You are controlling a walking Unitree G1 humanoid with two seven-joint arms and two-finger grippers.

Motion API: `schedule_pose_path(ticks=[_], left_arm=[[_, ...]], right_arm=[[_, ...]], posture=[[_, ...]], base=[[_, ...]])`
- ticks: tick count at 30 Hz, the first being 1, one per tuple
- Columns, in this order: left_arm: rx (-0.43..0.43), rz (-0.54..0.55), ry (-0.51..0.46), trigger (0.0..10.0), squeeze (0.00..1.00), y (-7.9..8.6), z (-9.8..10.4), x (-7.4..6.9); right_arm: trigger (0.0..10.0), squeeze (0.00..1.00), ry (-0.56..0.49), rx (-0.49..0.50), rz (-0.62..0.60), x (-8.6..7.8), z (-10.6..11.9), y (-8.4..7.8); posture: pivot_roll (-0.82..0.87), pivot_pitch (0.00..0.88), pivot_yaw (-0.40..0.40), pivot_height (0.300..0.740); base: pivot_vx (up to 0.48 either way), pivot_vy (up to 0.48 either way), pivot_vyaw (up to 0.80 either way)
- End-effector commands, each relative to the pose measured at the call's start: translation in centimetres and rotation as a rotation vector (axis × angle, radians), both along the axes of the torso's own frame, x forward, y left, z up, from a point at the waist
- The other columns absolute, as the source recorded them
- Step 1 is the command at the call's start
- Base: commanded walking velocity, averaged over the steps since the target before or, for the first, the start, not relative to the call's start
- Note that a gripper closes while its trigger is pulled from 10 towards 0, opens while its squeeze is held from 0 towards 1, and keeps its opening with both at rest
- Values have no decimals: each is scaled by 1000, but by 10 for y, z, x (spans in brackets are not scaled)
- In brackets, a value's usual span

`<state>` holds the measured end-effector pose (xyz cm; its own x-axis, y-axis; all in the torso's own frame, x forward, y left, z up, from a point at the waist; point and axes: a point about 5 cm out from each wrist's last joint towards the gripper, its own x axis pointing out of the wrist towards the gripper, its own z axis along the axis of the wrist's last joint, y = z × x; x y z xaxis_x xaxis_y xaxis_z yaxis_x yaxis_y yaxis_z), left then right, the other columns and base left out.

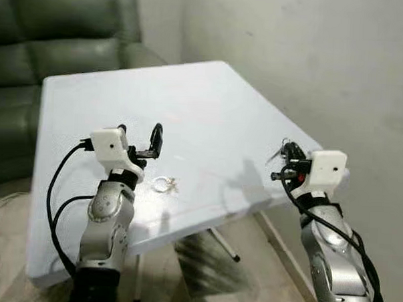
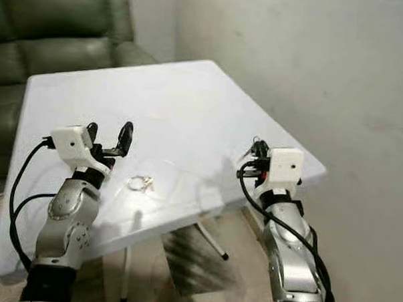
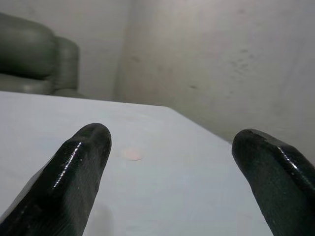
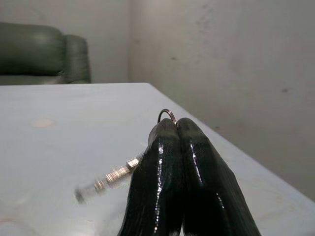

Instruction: Hang keys on a hook

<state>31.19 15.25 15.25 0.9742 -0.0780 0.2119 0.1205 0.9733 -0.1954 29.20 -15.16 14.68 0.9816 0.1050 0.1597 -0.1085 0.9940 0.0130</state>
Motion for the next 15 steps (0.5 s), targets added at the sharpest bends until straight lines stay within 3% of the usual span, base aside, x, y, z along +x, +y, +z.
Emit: schedule_pose_path(ticks=[1, 15], left_arm=[[-3, -19, 6, 10000, 0, -7, 0, 1], [6, -24, 8, 10000, 0, -8, 0, -1]], right_arm=[[10000, 0, 1, -12, -20, -1, 1, -7], [10000, 0, 5, -14, -22, -2, 1, -9]], posture=[[-31, 0, -42, 740], [-31, 0, -45, 740]], base=[[0, 0, -756], [0, 0, -762]])
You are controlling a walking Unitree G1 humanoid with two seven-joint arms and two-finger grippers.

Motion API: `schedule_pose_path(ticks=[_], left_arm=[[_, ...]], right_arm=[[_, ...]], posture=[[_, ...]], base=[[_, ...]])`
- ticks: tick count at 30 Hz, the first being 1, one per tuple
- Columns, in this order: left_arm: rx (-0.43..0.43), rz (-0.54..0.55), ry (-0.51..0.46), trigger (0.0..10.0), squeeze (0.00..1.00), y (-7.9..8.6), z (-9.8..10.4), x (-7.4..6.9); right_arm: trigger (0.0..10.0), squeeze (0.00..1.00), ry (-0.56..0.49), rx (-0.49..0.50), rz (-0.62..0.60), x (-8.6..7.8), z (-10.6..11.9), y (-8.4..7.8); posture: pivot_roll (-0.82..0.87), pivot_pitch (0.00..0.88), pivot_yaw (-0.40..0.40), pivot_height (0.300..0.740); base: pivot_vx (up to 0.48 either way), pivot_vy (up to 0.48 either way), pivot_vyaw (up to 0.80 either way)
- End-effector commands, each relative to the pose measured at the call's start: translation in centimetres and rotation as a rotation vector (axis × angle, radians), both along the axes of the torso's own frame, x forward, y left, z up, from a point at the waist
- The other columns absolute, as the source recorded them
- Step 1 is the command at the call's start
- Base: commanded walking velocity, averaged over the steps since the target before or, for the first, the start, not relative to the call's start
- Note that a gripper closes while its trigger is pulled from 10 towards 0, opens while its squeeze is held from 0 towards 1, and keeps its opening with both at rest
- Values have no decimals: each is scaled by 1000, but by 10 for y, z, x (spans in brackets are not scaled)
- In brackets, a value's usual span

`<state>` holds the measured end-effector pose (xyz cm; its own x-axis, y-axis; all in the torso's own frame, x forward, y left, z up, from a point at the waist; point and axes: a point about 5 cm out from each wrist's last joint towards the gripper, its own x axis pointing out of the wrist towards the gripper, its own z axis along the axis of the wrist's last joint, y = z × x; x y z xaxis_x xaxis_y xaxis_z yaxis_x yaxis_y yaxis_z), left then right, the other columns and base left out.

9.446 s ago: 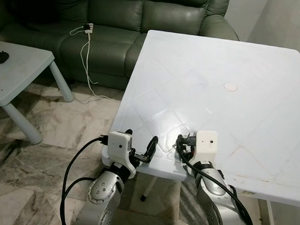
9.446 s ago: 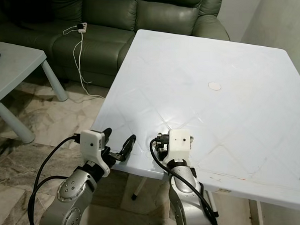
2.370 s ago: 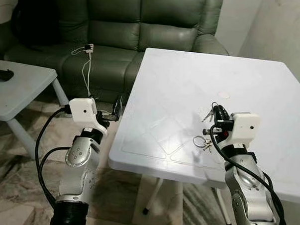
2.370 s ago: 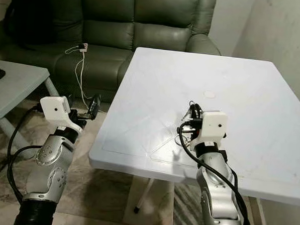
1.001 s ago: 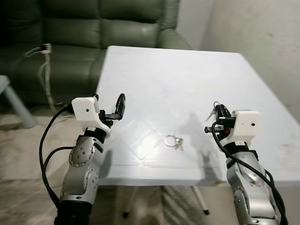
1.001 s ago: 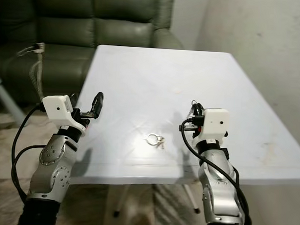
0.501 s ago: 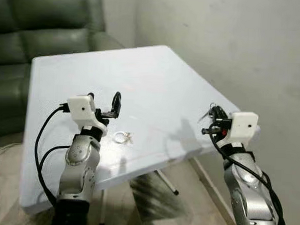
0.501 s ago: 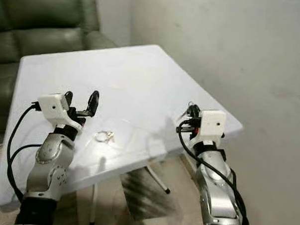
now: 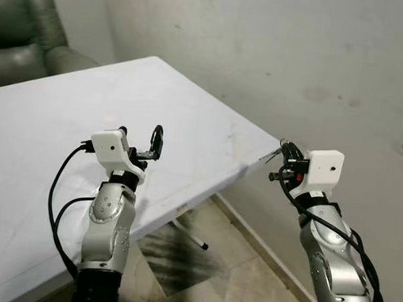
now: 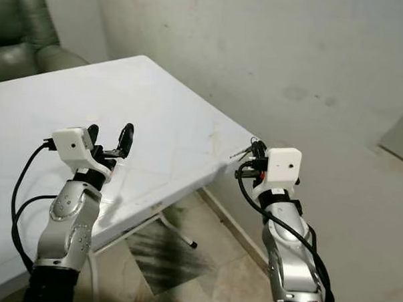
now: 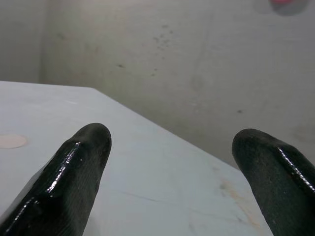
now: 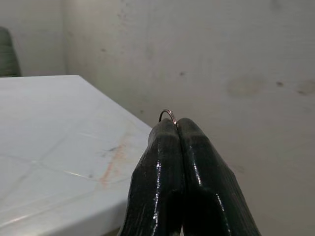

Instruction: Hang keys on a hook

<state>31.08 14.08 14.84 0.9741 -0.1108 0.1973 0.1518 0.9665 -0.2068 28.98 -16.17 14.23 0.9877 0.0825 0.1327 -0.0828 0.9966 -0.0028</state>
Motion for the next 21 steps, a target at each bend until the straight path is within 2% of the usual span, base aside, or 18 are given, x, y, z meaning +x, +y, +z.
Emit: schedule_pose_path(ticks=[1, 21], left_arm=[[16, 12, -9, 10000, 0, 4, 4, 0], [11, 21, -2, 10000, 0, 6, 4, -1]], right_arm=[[10000, 0, -21, 4, 4, 0, 6, 1], [10000, 0, -15, 14, -4, 0, 6, 1]], posture=[[-31, 0, -45, 740], [-23, 12, -46, 740]], base=[[0, 0, -763], [0, 0, -762]])
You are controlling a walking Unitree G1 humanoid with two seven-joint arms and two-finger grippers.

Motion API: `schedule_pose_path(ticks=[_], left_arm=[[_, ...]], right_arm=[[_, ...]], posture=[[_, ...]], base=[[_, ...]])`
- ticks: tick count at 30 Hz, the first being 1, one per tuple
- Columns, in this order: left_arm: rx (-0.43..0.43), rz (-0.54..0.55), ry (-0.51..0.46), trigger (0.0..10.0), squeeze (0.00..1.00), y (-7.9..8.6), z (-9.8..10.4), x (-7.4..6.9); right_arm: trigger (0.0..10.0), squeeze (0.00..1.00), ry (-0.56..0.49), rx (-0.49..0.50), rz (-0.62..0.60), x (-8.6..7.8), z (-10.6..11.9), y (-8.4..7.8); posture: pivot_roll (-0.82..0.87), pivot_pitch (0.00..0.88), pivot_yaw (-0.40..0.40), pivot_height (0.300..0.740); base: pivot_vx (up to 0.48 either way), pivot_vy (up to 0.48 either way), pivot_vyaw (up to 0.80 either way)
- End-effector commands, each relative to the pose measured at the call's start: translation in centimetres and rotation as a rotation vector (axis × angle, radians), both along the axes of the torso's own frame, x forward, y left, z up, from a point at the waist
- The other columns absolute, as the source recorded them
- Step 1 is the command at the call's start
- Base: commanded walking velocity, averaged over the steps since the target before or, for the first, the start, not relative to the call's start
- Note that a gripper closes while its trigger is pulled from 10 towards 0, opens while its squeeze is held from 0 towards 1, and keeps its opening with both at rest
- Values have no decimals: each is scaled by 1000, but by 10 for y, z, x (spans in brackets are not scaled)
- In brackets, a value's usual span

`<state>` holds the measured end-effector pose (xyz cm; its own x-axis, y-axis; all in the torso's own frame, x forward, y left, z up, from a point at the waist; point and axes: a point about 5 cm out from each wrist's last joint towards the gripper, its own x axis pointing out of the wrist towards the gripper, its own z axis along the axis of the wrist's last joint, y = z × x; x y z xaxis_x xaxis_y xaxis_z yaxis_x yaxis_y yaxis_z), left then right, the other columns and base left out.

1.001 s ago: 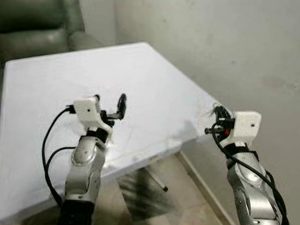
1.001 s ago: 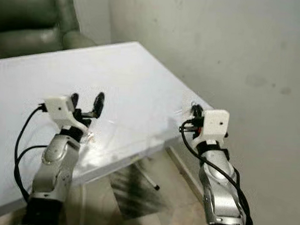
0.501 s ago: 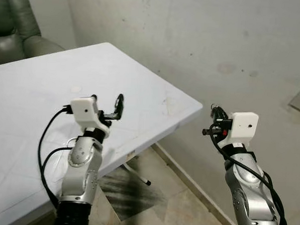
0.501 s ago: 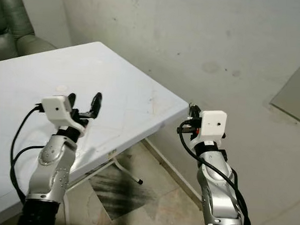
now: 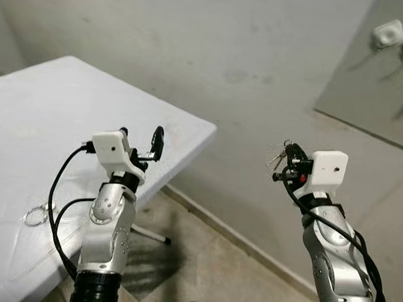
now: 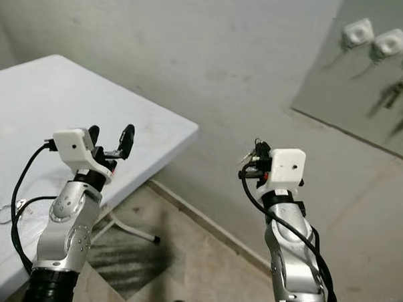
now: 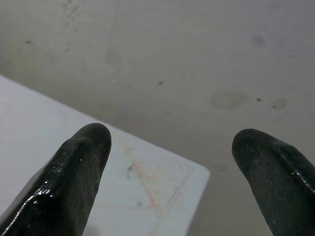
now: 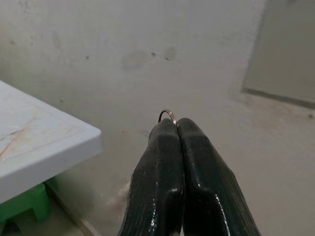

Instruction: Hang keys on a hook

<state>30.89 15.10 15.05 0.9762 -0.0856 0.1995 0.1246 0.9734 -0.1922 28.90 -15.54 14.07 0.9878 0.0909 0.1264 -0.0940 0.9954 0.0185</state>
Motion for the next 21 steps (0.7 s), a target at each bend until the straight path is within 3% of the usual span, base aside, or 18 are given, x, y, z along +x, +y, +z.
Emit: schedule_pose_path(ticks=[1, 21], left_arm=[[-3, -7, 2, 10000, 0, -4, 2, 1], [-14, -14, 27, 10000, 0, -6, 0, -1]], right_arm=[[10000, 0, -23, -6, -16, 1, 8, -5], [10000, 0, -25, 1, -19, 0, 8, -3]], posture=[[-23, 11, -46, 740], [-19, 11, -44, 740]], base=[[0, 0, -756], [0, 0, -720]])
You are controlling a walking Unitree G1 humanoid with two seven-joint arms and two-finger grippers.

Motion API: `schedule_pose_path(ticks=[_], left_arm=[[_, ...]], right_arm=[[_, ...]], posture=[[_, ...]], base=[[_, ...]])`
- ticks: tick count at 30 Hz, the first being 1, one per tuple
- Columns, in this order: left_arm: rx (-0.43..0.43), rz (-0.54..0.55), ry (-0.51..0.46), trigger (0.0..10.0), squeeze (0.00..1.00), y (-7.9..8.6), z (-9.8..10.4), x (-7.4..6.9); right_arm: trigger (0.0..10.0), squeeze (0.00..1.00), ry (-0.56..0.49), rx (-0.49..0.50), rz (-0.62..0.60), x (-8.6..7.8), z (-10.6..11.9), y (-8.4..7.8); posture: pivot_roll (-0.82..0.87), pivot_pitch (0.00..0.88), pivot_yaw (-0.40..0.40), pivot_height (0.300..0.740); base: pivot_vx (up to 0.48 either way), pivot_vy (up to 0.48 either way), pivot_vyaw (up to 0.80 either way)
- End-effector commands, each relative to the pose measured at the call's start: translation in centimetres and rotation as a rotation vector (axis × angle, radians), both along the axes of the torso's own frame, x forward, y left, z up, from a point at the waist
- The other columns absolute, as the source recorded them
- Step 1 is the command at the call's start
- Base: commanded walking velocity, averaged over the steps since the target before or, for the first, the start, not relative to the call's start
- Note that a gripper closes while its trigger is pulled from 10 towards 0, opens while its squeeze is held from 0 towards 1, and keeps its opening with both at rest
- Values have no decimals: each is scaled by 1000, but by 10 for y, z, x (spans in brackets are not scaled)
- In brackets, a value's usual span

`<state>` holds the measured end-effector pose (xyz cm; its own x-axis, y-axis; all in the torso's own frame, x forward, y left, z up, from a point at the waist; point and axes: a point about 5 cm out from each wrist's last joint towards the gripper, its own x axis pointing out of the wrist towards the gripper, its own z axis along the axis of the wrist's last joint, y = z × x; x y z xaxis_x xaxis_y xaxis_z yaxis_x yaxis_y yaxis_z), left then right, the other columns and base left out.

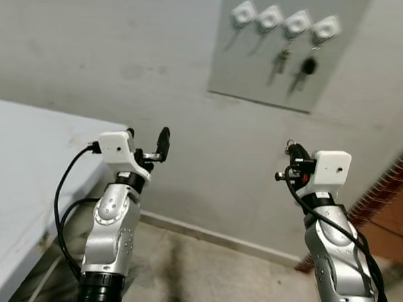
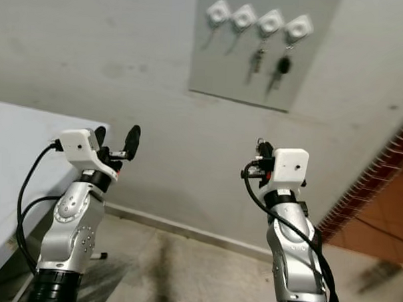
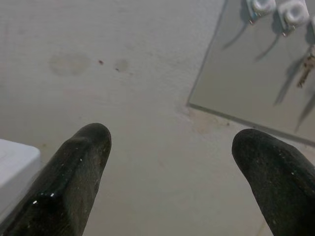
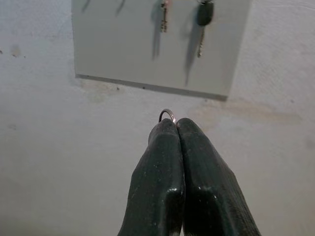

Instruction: Hang keys on a hook

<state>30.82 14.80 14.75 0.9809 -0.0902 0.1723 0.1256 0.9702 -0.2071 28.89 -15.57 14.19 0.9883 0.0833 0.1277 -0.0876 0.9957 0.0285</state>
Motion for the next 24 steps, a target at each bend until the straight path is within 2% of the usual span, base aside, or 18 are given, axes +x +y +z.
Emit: schedule_pose_path(ticks=[1, 24], left_arm=[[-1, -7, -1, 10000, 0, -3, 3, 0], [24, -26, 44, 10000, 0, -7, -1, 1]], right_arm=[[10000, 0, -24, -9, -13, 0, 7, -3], [10000, 0, -11, -2, -15, -4, -1, 3]], posture=[[-19, 11, -44, 740], [-13, 4, -1, 740]], base=[[0, 0, 0], [0, 0, 0]])
